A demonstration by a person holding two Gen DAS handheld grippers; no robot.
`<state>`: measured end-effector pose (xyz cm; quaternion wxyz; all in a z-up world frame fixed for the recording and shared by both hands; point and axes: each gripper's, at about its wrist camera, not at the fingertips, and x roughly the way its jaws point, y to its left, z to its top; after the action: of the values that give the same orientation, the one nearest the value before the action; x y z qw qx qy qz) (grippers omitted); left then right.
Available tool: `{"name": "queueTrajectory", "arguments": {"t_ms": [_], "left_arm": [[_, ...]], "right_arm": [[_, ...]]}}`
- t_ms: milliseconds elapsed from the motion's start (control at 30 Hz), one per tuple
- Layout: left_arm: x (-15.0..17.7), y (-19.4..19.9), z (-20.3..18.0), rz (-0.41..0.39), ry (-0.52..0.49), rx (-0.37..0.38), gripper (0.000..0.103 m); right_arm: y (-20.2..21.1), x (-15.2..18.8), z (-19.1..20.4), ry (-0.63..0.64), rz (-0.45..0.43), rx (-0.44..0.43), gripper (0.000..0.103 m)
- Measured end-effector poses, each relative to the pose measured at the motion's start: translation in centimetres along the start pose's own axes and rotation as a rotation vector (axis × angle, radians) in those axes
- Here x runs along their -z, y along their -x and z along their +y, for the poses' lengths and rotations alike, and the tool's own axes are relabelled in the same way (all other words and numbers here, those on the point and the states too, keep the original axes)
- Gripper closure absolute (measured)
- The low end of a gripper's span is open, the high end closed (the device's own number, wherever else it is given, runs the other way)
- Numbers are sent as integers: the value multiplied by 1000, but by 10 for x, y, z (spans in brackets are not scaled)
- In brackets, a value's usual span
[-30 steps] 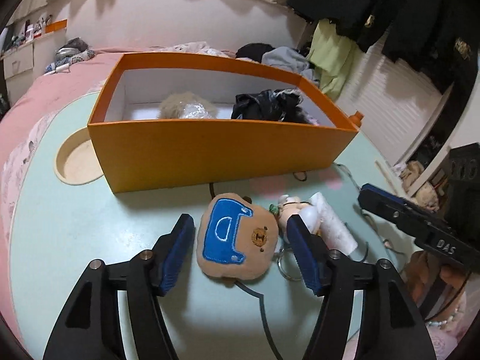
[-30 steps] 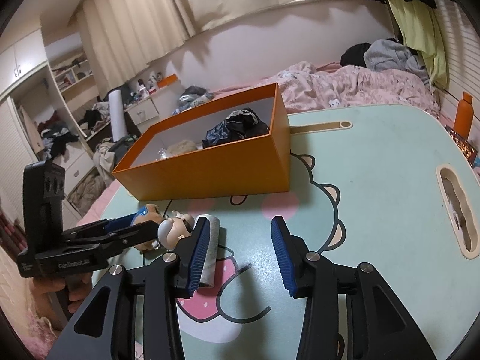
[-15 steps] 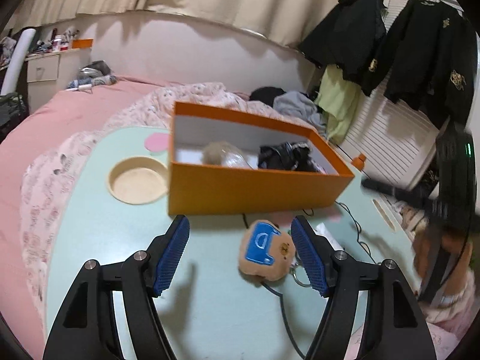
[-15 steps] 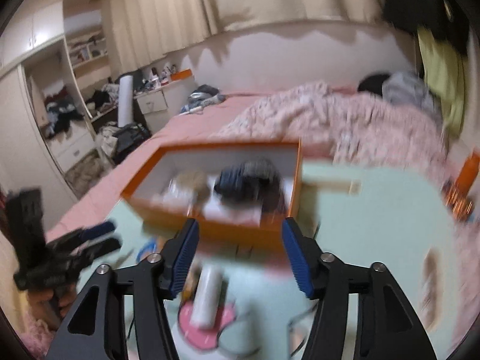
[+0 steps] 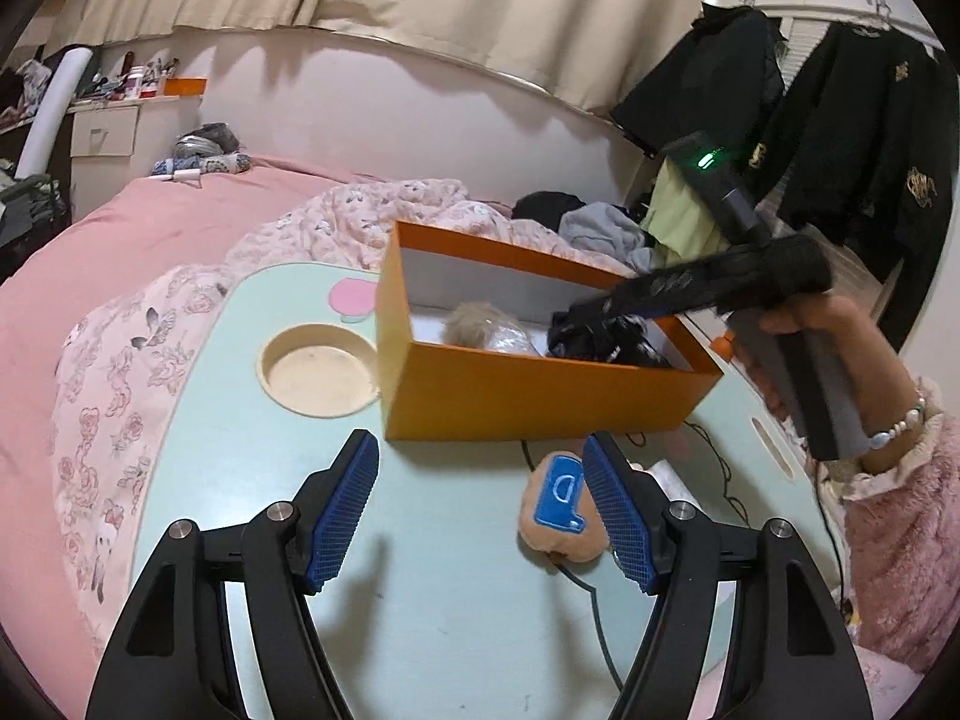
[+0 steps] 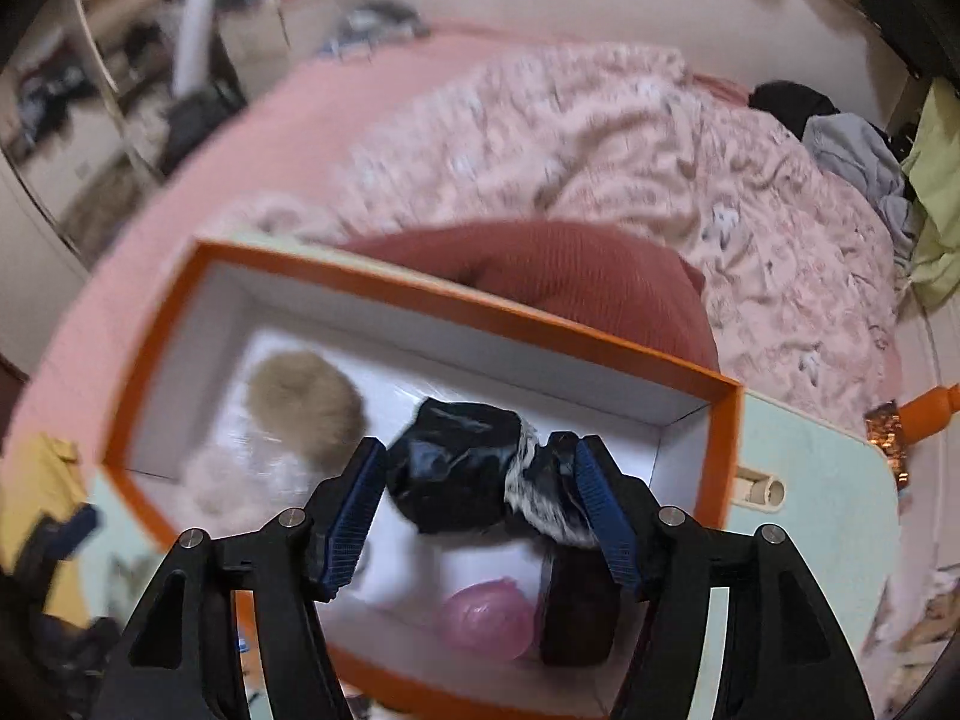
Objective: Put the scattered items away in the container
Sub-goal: 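Grasp the black cloth inside the orange box with the right gripper, then carry the black cloth out and drop it on the table, right gripper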
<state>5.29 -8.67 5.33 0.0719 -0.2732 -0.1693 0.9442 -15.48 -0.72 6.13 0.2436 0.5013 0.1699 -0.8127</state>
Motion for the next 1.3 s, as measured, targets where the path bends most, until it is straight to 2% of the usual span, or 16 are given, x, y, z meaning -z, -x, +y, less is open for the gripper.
{"name": "queueTrajectory", "arguments": {"t_ms": [67, 100, 167, 267, 433, 500, 600, 667, 767, 867, 933, 967, 1067, 1100, 1233, 1300], "left_arm": [[-1, 2, 4, -4, 16, 6, 32], [-1, 2, 5, -5, 22, 8, 32], [-1, 4, 6, -9, 25, 6, 32], [0, 4, 6, -11, 25, 6, 32], [0, 3, 4, -8, 24, 8, 32], [1, 3, 4, -7, 23, 11, 32], [2, 1, 3, 0, 23, 11, 32], [2, 0, 2, 5, 23, 10, 32], [3, -2, 0, 4, 20, 14, 32], [4, -3, -2, 2, 20, 15, 32], [4, -4, -4, 8, 15, 20, 32], [4, -5, -4, 9, 13, 20, 32], [4, -5, -5, 13, 12, 25, 32], [4, -5, -5, 14, 12, 25, 32], [4, -6, -4, 19, 14, 26, 32], [5, -7, -5, 22, 13, 27, 32]], "right_arm": [[-12, -1, 4, 40, 33, 37, 36], [-13, 0, 5, 47, 35, 44, 40], [-10, 3, 3, 60, 24, 54, 54], [8, 5, -4, 45, -41, -2, 72], [75, 22, -17, -28, -251, -137, 76], [108, 45, -22, -58, -341, -211, 76], [133, 86, -26, -95, -417, -275, 75], [133, 112, -27, -111, -422, -287, 75], [112, 145, -26, -128, -348, -306, 75], [91, 164, -22, -139, -326, -241, 74], [74, 166, -20, -156, -312, -219, 72], [68, 167, -19, -160, -311, -205, 68], [58, 174, -14, -170, -367, -161, 43], [59, 176, -12, -169, -374, -157, 39], [69, 185, -9, -175, -442, -169, 35], [82, 192, -8, -179, -506, -174, 26]]}}
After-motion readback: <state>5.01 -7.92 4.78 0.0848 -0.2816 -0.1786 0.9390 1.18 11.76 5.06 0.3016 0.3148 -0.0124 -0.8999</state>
